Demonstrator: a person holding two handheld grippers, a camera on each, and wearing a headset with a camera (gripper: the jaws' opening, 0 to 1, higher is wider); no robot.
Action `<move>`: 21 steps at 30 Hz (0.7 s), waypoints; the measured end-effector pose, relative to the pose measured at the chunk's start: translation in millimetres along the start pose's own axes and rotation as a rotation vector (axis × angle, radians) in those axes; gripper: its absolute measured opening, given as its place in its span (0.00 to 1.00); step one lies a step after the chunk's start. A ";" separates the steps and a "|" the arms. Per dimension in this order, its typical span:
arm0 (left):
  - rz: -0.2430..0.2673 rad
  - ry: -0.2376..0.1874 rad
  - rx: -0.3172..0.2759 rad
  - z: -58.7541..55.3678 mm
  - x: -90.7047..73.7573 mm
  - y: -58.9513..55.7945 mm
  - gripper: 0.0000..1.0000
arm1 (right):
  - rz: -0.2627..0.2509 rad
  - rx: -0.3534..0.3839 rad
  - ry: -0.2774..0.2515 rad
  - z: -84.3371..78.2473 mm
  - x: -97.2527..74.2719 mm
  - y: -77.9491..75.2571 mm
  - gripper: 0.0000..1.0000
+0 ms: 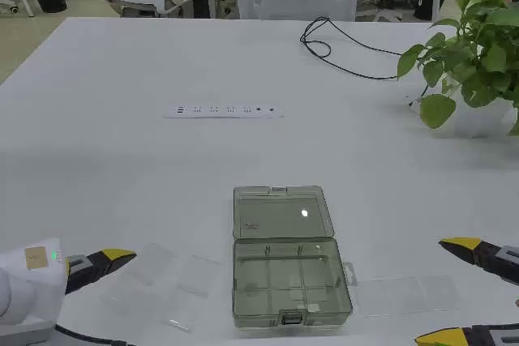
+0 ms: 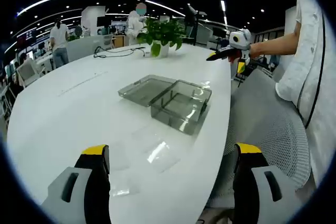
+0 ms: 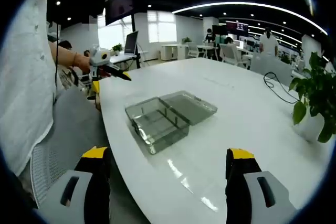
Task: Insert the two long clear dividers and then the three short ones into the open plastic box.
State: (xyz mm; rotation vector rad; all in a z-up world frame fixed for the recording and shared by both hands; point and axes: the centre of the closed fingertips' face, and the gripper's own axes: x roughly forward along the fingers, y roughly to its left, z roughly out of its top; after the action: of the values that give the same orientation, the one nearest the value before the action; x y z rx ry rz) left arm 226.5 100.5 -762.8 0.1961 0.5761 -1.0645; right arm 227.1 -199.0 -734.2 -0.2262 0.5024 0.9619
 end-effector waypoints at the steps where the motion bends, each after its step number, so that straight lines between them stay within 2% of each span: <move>1: 0.000 0.000 -0.001 -0.1 -0.1 0.0 1.00 | 0.000 -0.001 0.001 0.1 0.3 0.3 0.92; 21: -0.007 0.002 -0.001 0.2 2.2 0.4 1.00 | 0.001 0.002 0.001 0.2 2.4 2.6 0.92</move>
State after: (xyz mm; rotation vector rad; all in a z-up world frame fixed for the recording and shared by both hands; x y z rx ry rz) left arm 227.7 98.9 -763.9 0.1949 0.5796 -1.0705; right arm 226.1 -195.8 -735.2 -0.2250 0.5043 0.9623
